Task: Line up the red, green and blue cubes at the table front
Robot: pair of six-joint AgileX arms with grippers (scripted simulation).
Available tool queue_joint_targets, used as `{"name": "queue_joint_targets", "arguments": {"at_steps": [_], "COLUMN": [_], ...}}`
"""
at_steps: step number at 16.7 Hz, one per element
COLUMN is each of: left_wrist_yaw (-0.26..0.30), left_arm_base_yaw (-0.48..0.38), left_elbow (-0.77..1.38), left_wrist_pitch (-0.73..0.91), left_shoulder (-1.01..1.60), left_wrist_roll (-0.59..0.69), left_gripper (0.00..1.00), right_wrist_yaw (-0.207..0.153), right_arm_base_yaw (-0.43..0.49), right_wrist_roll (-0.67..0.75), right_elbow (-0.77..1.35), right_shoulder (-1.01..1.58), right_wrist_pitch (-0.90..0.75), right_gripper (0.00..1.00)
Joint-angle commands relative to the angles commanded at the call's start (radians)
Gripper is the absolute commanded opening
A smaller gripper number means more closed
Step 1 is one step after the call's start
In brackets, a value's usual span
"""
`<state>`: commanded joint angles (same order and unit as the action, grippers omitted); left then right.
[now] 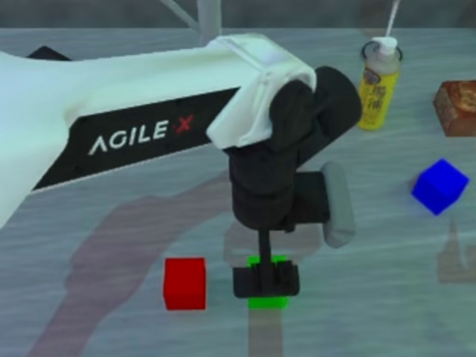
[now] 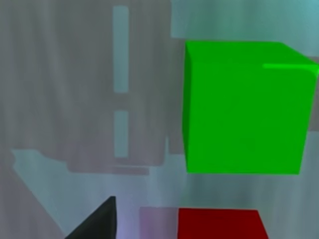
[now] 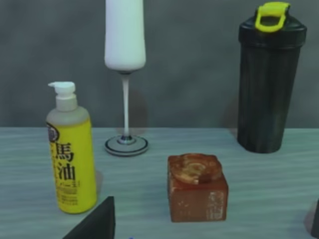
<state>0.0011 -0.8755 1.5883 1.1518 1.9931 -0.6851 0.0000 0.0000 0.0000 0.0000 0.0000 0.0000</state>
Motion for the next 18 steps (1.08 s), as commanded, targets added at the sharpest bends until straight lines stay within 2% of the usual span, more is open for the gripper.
{"name": "queue_joint_targets", "arguments": {"at_steps": [3,7,11,18], "left_wrist_yaw": [-0.002,-0.010,-0.017,-0.017], "left_arm_base_yaw": [0.020,0.123,0.278,0.599], "left_elbow": [-0.029,-0.199,-0.470,-1.070], "left_wrist_pitch": [-0.020,-0.133,-0.307,-0.683], "left_shoulder": [-0.031,-0.218,-0.553,-1.274], "left_wrist_roll": [0.012,0.079,0.186,0.428], "left_gripper": [1.00,1.00,1.00,1.00], "right_wrist_yaw": [0.001,0.003,0.001,-0.003], "right_arm_base_yaw": [0.002,0.016,0.043,0.098], "right_wrist_roll": [-0.009,-0.059,-0.141,-0.316], "right_elbow": [0.030,0.200,0.473,1.027], "right_shoulder": [0.031,0.212,0.549,1.302], "right_wrist_pitch": [-0.019,-0.129,-0.326,-0.766], "right_gripper": [1.00,1.00,1.00,1.00]}}
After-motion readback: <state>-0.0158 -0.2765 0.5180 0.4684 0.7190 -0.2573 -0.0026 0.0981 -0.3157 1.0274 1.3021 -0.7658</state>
